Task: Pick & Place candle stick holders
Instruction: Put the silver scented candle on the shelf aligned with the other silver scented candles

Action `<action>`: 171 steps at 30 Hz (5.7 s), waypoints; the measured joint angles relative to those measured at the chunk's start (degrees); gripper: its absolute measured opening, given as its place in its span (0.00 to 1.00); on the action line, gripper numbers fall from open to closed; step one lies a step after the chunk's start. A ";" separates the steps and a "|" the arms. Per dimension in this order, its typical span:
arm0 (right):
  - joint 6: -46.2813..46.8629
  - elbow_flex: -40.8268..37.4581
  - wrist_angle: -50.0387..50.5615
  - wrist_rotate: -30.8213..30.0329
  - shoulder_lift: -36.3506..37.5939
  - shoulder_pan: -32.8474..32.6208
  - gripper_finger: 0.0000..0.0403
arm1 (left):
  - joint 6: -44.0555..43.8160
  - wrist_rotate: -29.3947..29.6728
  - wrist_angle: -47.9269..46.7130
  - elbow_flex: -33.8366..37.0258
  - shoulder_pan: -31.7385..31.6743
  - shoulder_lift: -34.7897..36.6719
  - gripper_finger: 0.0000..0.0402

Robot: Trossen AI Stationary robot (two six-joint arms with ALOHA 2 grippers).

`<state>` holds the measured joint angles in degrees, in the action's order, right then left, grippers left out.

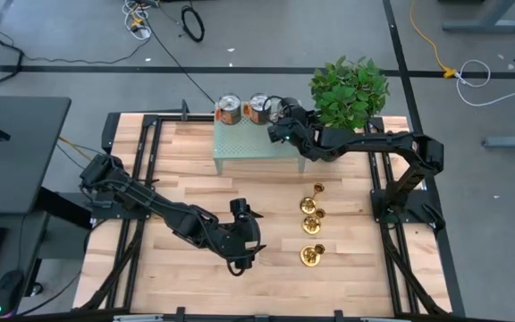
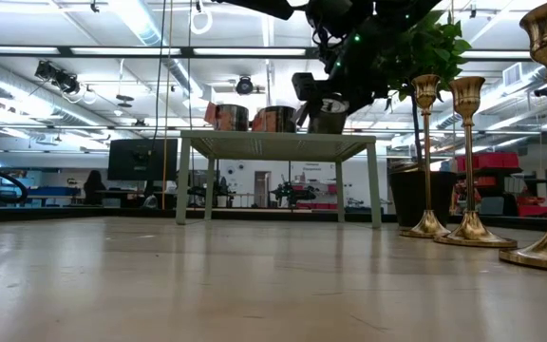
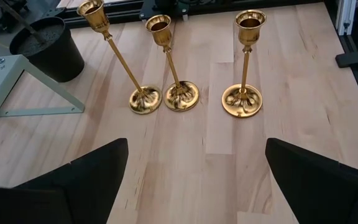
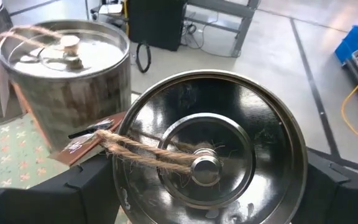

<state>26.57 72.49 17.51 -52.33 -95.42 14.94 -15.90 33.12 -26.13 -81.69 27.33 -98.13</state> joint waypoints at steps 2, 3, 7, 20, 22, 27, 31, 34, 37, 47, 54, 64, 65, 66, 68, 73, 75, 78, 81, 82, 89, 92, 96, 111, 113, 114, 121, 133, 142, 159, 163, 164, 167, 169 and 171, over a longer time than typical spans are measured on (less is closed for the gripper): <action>0.45 0.00 0.24 1.42 -0.04 0.20 0.83 | 0.00 -0.02 0.00 0.00 0.00 0.00 0.97; 0.59 0.00 0.40 1.90 -0.04 0.21 0.83 | 0.00 -0.01 0.00 0.00 0.00 0.00 0.97; 1.00 0.00 1.02 2.19 -0.04 0.39 0.83 | 0.00 -0.02 0.00 0.00 0.00 0.00 0.97; 1.26 0.09 1.78 3.54 -0.04 0.83 0.83 | 0.00 0.00 0.00 0.00 0.00 0.00 0.97; 1.26 0.09 1.97 3.56 -0.02 0.83 0.83 | 0.00 -0.01 0.02 0.00 0.00 0.00 0.97; 1.05 0.09 2.80 4.58 0.77 0.85 0.83 | 0.00 -0.01 0.02 0.00 0.00 0.00 0.97; 0.80 0.09 3.70 5.68 1.62 1.18 0.83 | 0.00 -0.02 0.07 0.00 0.00 0.00 0.97; 0.81 0.09 3.82 6.74 1.71 1.50 0.83 | 0.00 -0.02 0.68 0.00 0.00 0.00 0.97; 0.54 0.09 3.77 6.71 1.75 1.50 0.83 | 0.00 -0.03 1.42 0.00 0.00 -0.02 0.97; -0.20 -0.02 3.26 7.12 1.92 1.65 0.83 | 0.00 -0.02 3.10 0.00 0.00 -0.02 0.97; -1.73 0.80 4.11 8.78 2.12 2.14 0.83 | 0.00 -0.02 3.26 0.00 0.00 -0.02 0.97; -1.58 4.80 10.09 12.55 2.19 3.78 0.83 | 0.00 0.00 3.27 0.00 0.00 -0.02 0.97; -1.58 5.22 10.70 13.46 2.18 4.08 0.83 | 0.00 0.00 3.26 0.00 0.00 -0.02 0.97; -1.61 5.56 11.32 14.28 2.19 4.39 0.83 | 0.00 -0.02 3.26 0.00 0.00 -0.02 0.97; -1.77 5.77 12.29 16.04 2.21 5.03 0.83 | 0.00 0.00 3.28 0.00 0.00 -0.02 0.97; -1.96 5.77 12.62 17.89 2.21 6.29 0.83 | 0.00 0.00 3.30 0.00 0.00 -0.02 0.97; -2.01 5.80 12.52 18.59 2.21 6.87 0.83 | 0.00 -0.02 3.30 0.00 0.00 -0.02 0.97; -2.02 5.88 12.25 20.02 2.21 7.65 0.83 | 0.00 -0.01 3.30 0.00 0.00 -0.02 0.97; -2.21 5.88 12.10 21.19 2.27 8.32 0.83 | 0.00 0.00 3.37 0.00 0.00 -0.02 0.97; -2.32 5.88 12.04 21.43 2.27 8.53 0.83 | 0.00 0.00 3.39 0.00 0.00 -0.02 0.97; -3.40 7.45 13.60 22.29 2.21 8.88 0.83 | 0.00 0.00 3.53 0.00 -0.01 -0.02 0.97; -4.11 8.08 13.59 22.46 2.21 8.97 0.83 | 0.00 0.00 3.74 0.00 0.00 -0.02 0.97; -4.60 8.28 13.99 23.78 2.16 9.55 0.83 | 0.00 0.00 4.13 0.00 0.00 -0.02 0.97; -4.60 8.35 14.15 26.51 1.88 10.22 0.83 | 0.00 0.00 4.11 0.00 0.00 -0.02 0.97; -4.60 8.35 13.91 26.47 1.88 10.22 0.83 | 0.00 0.00 4.11 0.00 0.00 -0.02 0.97; -4.61 8.35 13.88 26.41 1.88 10.24 0.83 | 0.00 0.00 4.11 0.00 0.00 -0.02 0.97; -3.62 8.35 13.31 26.56 1.88 10.77 0.92 | 0.00 0.00 4.11 0.00 0.00 -0.02 0.97; -4.60 8.35 12.62 26.28 1.88 10.75 0.92 | 0.00 0.00 4.11 0.00 0.00 -0.02 0.97; -4.62 8.33 11.28 26.28 1.88 10.82 0.93 | 0.00 0.00 4.11 0.00 0.00 -0.02 0.97; -6.13 8.24 7.26 23.71 -0.94 11.12 0.93 | 0.00 0.00 4.13 0.00 0.00 -0.02 0.97; -6.13 8.22 6.40 23.68 -1.14 11.12 0.93 | 0.00 0.00 4.86 0.00 0.00 -0.02 0.97; -6.13 8.22 6.31 23.67 -1.14 11.12 0.93 | 0.00 -0.01 5.08 0.00 0.00 -0.02 0.97; -6.13 8.22 6.55 23.29 -1.14 11.12 0.93 | 0.00 0.00 5.29 0.00 -0.02 -0.02 0.97; -6.13 8.22 6.42 23.21 -1.14 11.12 0.93 | 0.00 -0.02 5.28 0.00 0.00 -0.02 0.97; -6.13 8.22 6.70 23.23 -1.14 11.12 0.93 | 0.00 -0.02 5.29 0.00 0.00 -0.02 0.97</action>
<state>20.45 80.71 24.21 -29.10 -96.55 26.06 -15.90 33.10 -20.84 -81.69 27.33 -98.15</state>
